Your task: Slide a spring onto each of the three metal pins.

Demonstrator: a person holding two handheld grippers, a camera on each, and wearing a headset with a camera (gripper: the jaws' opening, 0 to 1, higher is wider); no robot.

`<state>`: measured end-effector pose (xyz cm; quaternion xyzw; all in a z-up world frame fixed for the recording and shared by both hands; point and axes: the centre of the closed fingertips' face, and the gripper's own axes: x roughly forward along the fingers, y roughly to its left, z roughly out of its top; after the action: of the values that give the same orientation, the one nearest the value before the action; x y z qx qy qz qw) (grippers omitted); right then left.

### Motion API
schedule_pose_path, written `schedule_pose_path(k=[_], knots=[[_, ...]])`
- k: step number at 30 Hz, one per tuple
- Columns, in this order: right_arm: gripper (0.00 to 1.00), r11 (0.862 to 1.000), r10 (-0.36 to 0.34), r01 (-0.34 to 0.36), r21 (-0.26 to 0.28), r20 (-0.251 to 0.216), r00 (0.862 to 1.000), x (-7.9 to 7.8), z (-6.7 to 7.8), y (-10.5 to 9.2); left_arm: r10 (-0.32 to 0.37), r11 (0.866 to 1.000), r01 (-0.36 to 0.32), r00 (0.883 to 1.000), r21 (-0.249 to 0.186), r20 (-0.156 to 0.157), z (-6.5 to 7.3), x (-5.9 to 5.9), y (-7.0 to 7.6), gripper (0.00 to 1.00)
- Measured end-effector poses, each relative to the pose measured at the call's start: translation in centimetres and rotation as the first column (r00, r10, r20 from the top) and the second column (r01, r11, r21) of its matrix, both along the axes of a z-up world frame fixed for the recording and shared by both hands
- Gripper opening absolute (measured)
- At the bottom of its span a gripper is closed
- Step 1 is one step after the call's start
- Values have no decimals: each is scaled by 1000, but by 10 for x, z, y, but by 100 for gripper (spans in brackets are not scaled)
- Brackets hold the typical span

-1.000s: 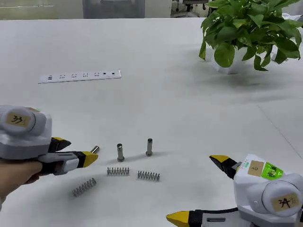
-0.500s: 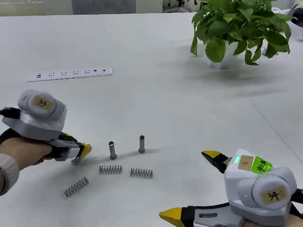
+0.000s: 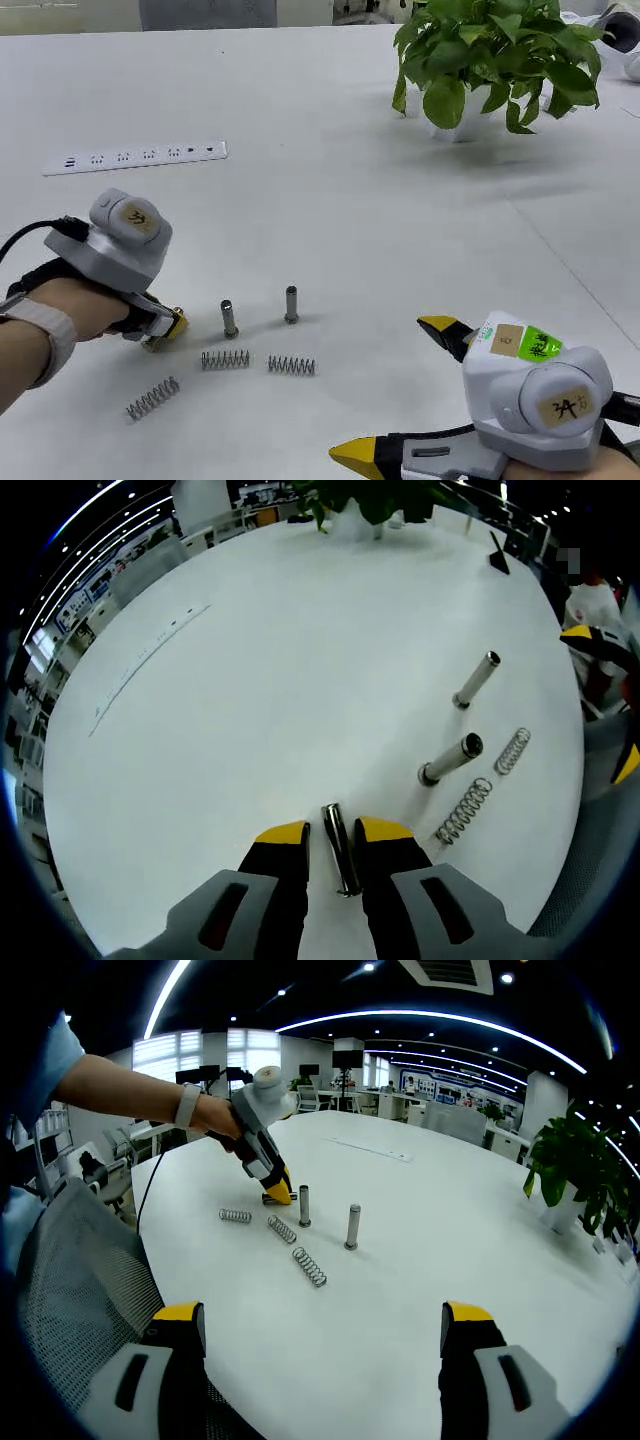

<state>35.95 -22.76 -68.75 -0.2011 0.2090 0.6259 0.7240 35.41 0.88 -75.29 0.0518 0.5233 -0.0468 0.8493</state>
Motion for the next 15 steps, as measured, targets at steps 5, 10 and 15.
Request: schedule_pose_path(k=[5, 10, 15], knots=[[99, 1000, 4, -4, -6, 7, 1000, 0, 0, 0, 4, 1000, -3, 999, 13, -51, -1, -1, -1, 17], [99, 1000, 3, -3, -5, 10, 1000, 0, 0, 0, 16, 1000, -15, 994, 17, -112, 2, -6, -7, 15], [99, 1000, 1, -1, -4, 11, 1000, 0, 0, -1, 25, 1000, -23, 989, 20, -144, 5, -11, -11, 12]])
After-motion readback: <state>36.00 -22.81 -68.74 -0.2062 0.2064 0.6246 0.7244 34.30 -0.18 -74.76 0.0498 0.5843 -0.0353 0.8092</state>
